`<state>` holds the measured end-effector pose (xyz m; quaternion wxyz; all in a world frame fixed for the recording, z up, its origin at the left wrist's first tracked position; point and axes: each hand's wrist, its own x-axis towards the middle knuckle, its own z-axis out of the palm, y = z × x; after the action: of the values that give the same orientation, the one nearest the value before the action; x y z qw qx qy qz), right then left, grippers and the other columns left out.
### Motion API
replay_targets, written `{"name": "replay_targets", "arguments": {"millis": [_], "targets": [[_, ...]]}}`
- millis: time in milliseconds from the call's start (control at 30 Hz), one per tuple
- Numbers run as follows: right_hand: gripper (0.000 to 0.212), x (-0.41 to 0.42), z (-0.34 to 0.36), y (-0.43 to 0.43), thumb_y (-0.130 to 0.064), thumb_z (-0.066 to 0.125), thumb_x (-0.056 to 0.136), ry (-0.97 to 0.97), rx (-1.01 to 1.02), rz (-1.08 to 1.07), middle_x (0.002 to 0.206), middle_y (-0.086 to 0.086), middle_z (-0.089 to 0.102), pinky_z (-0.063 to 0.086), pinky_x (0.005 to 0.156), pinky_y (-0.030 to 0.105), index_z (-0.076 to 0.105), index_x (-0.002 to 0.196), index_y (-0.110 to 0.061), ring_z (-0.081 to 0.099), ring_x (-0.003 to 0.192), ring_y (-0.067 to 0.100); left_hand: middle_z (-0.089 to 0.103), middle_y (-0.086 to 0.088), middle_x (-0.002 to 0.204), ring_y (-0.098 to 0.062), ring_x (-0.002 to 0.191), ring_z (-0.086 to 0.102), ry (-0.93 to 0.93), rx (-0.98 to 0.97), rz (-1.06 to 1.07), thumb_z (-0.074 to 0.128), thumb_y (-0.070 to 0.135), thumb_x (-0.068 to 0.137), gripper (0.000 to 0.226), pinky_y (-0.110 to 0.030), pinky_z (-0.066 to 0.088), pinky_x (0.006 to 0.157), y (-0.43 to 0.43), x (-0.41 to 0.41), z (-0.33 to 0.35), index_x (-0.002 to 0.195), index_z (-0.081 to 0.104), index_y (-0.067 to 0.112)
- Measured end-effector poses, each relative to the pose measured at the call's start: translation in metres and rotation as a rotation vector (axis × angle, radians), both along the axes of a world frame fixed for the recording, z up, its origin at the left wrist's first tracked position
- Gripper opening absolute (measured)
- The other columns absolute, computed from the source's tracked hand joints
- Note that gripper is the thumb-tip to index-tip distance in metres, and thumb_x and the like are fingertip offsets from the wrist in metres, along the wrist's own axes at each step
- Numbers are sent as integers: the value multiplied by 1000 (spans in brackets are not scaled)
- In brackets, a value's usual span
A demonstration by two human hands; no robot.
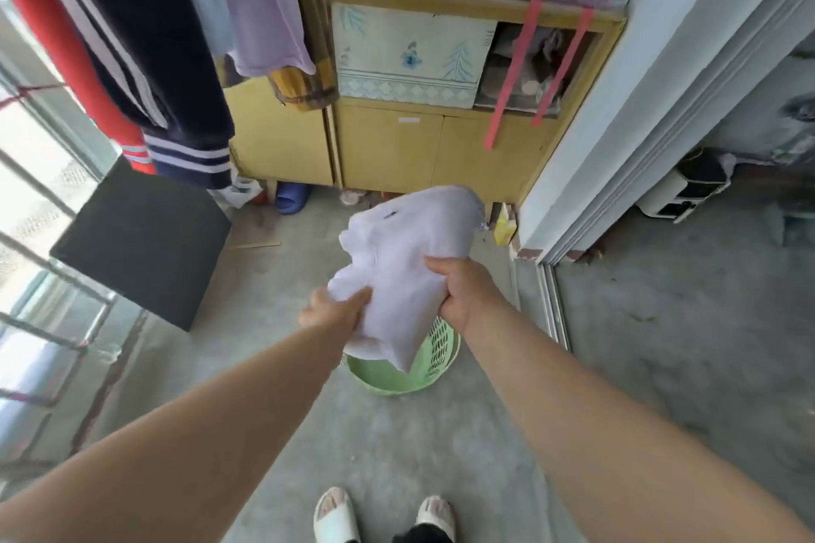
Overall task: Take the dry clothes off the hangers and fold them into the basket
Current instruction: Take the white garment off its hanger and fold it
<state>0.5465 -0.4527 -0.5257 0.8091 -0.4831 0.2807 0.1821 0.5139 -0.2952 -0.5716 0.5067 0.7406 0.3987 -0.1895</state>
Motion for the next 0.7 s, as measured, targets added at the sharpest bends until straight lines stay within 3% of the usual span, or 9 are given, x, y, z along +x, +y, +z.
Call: {"name": "replay_targets", "arguments": {"millis": [67,167,233,300,400,467,567,700], "targets": [[37,20,-19,0,9,53,87,19,29,-46,99,16,66,53,73,37,56,123,4,64,81,29,38,-8,143,-35,127,42,203,-236,167,65,70,64,101,-50,39,92,-4,7,-8,143,29,17],[34,43,-51,0,5,56,87,73,50,-86,95,12,68,53,73,38,58,122,1,65,82,27,46,-13,129,-43,119,50,397,-558,200,53,73,74,79,-72,31,94,-12,24,-24,126,40,15],[36,62,-79,-2,3,58,87,125,49,-88,101,14,69,54,75,39,58,123,4,66,85,28,55,-12,120,-42,106,60,380,-745,299,57,71,74,75,-71,39,87,-21,38,-47,120,45,13],[36,75,-105,-7,2,60,87,174,61,-98,112,18,67,55,81,43,58,122,5,66,94,32,64,-9,113,-34,96,65,294,-860,386,63,63,75,64,-56,53,74,-33,52,-65,118,53,17],[34,94,-146,-14,2,60,87,257,49,-96,121,19,64,54,85,44,59,121,4,63,107,35,69,-8,96,-23,74,67,139,-789,514,69,30,83,39,-28,54,51,-47,74,-102,116,60,12],[38,103,-175,-18,2,63,85,312,20,-111,121,17,65,55,82,41,59,123,4,64,103,33,69,-13,104,-27,79,67,87,-665,560,74,13,78,44,-30,55,53,-48,88,-135,119,59,5],[29,113,-230,-22,3,65,83,415,-22,-144,116,15,66,55,80,41,62,112,-1,65,95,31,67,-21,112,-36,95,67,116,-546,578,82,7,62,60,-45,58,73,-49,106,-200,117,59,4],[30,116,-308,-27,2,61,85,536,-46,-166,118,15,65,54,70,37,58,113,-8,65,77,25,65,-14,91,-26,68,62,277,-502,533,74,9,77,37,-24,53,45,-51,116,-273,109,56,5]]}}
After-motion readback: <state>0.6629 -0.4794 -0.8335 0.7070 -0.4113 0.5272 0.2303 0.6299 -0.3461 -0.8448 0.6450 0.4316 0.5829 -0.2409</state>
